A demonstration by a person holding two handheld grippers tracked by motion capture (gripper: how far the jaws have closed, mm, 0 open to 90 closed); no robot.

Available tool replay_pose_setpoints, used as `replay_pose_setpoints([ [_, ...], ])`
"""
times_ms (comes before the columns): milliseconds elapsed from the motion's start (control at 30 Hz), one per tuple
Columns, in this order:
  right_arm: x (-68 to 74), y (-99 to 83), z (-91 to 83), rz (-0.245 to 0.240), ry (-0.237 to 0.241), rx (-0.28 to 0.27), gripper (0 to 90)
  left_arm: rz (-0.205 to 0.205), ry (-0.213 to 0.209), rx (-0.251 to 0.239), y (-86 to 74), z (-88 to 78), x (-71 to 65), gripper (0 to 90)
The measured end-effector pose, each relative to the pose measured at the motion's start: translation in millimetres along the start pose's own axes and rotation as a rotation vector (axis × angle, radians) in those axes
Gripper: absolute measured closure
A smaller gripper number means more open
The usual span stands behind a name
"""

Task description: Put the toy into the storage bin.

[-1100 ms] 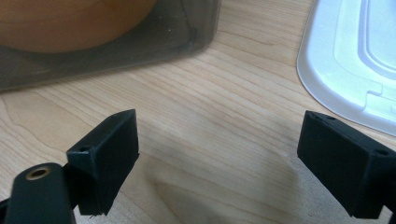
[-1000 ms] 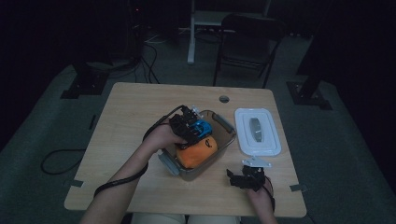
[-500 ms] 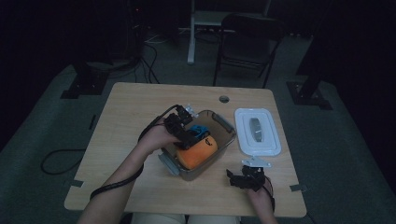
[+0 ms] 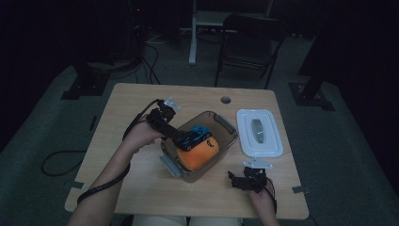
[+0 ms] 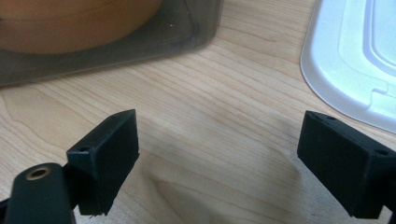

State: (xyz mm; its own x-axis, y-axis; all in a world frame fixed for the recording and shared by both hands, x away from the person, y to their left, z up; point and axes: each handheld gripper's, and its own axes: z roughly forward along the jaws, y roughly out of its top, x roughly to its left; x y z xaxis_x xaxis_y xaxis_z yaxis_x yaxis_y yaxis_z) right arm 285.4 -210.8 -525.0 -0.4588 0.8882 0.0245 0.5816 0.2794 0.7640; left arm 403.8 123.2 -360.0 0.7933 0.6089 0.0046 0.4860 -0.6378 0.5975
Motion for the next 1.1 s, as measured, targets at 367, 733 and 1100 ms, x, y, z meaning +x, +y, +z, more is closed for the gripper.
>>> replay_pose_setpoints([
  [367, 0.3, 0.1, 0.2, -0.001, -0.007, 0.002, 12.1, -0.088, 0.055, -0.013, -28.0, 1.6, 34.3, 1.6],
  [733, 0.5, 0.5, 0.5, -0.003, -0.008, 0.000, 12.1, -0.166, 0.165, -0.055, -62.5, 16.8, 65.8, 0.9],
  [1100, 2.7, 6.7, 3.7, -0.003, 0.002, -0.010, 12.1, -0.226, 0.143, -0.051, -89.4, 55.4, 82.4, 0.9],
])
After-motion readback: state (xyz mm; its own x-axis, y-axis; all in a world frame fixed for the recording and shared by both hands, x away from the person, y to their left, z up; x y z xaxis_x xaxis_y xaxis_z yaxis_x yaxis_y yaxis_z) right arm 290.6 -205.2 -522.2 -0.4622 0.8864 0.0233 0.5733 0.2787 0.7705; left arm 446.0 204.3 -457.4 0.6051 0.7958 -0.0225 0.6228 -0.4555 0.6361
